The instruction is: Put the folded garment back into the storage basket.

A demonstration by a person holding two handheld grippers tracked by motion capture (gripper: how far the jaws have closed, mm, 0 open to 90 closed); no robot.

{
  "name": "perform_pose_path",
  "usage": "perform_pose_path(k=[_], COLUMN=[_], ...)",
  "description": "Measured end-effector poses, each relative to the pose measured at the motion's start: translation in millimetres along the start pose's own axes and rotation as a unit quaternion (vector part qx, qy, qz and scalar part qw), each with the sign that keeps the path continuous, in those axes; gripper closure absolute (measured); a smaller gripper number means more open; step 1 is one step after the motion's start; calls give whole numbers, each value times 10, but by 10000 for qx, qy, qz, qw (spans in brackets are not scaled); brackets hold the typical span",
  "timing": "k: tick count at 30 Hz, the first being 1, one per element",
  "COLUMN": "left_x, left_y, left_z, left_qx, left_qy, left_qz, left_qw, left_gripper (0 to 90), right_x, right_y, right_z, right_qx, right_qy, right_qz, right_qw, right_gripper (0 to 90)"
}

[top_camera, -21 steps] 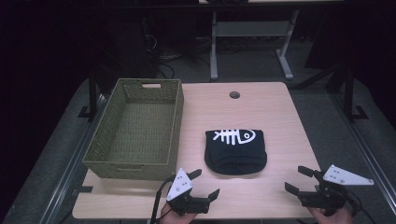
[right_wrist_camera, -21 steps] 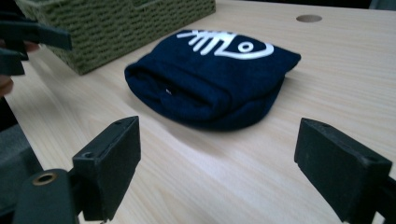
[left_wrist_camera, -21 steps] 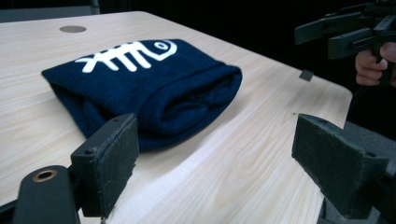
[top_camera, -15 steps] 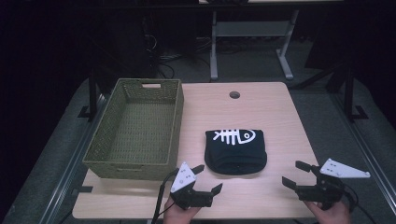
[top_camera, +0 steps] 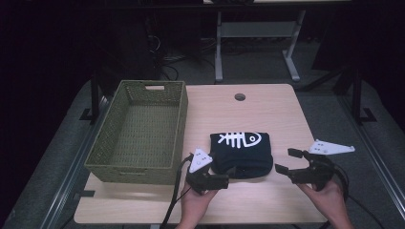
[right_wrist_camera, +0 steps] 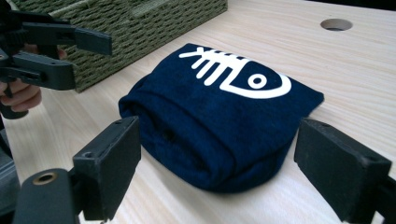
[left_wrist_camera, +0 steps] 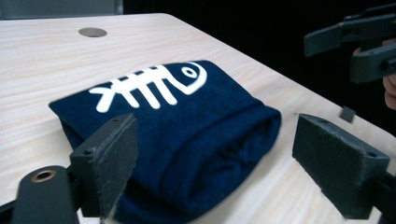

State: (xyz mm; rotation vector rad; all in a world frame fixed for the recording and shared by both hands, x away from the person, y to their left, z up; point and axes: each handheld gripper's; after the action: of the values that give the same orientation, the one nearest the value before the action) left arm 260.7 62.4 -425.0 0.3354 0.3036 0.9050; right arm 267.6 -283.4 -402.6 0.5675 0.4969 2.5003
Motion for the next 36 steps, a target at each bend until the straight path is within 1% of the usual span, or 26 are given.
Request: perform_pose_path(k=[1,2,5,6,8,9,10,11,12,13,14,16,17,18,20,21,25,26,27,29,30,31,32,34,35,36], left_x=[14,14,39,54,75,75,104,104,136,136,171,202,202,226,238,251,273,290,290,331,345,345,364,371,380,392], left_y=[-53,-53,-150,-195,-244,-244,-293,-293,-333,-333,-373,-413,-413,-442,-480,-498,-564,-593,-593,-627,-634,-634,-650,-663,-674,-691], left_z=[26,26,60,66,66,66,58,58,45,45,34,24,24,16,4,-3,-29,-39,-39,-53,-56,-56,-64,-72,-77,-86], left_qx=[16,16,120,119,180,180,293,293,378,378,474,536,536,615,704,766,901,957,957,1018,1046,1046,1115,1148,1192,1215], left_qy=[101,101,166,222,252,252,336,336,396,396,472,589,589,646,629,609,686,736,736,864,900,900,918,941,964,1018], left_qz=[103,103,333,460,596,596,666,666,763,763,834,891,891,948,1029,1045,1096,1113,1113,1117,1143,1143,1156,1127,1105,1103], left_qw=[9999,9999,9992,9986,9977,9977,9968,9968,9956,9956,9943,9928,9928,9915,9902,9897,9875,9864,9864,9847,9838,9838,9827,9825,9820,9812], left_gripper=[142,142,142,143,149,149,149,149,149,149,149,149,149,149,149,149,152,153,154,194,198,198,202,222,222,226], right_x=[-36,-36,-134,-215,-277,-306,-323,-323,-366,-366,-416,-472,-504,-541,-587,-610,-679,-710,-710,-753,-764,-786,-804,-831,-831,-853], right_y=[-37,-37,-124,-165,-203,-225,-243,-243,-289,-289,-328,-373,-400,-433,-474,-500,-585,-640,-640,-699,-720,-740,-756,-783,-783,-801], right_z=[30,30,98,129,155,172,190,190,227,227,231,219,208,197,182,176,149,130,130,106,98,83,71,48,48,35], right_qx=[20,20,151,164,235,269,306,306,351,351,359,435,482,528,546,594,718,803,803,902,937,972,1011,1023,1023,1000], right_qy=[-17,-17,-79,-156,-260,-301,-349,-349,-298,-298,-352,-470,-522,-591,-685,-752,-919,-943,-943,-1030,-1098,-1125,-1177,-1278,-1278,-1369], right_qz=[20,20,58,104,95,70,76,76,70,70,71,62,69,76,86,72,82,51,51,0,-21,-19,-20,14,14,20], right_qw=[10000,10000,9998,9997,9993,9992,9989,9989,9989,9989,9987,9979,9975,9968,9961,9954,9931,9923,9923,9906,9895,9889,9879,9865,9865,9855], right_gripper=[144,144,145,146,147,149,148,148,149,149,150,150,150,150,154,161,182,200,200,223,231,238,247,272,272,301])
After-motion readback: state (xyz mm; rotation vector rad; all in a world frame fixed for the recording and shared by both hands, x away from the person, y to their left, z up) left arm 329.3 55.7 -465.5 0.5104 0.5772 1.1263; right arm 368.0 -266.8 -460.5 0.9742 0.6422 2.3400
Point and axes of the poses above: each handheld gripper's, and its own axes: y roughly backward along the jaws, z roughly out of its top, x roughly to its left, and after that the axes turned 11 degrees about z, right-handed
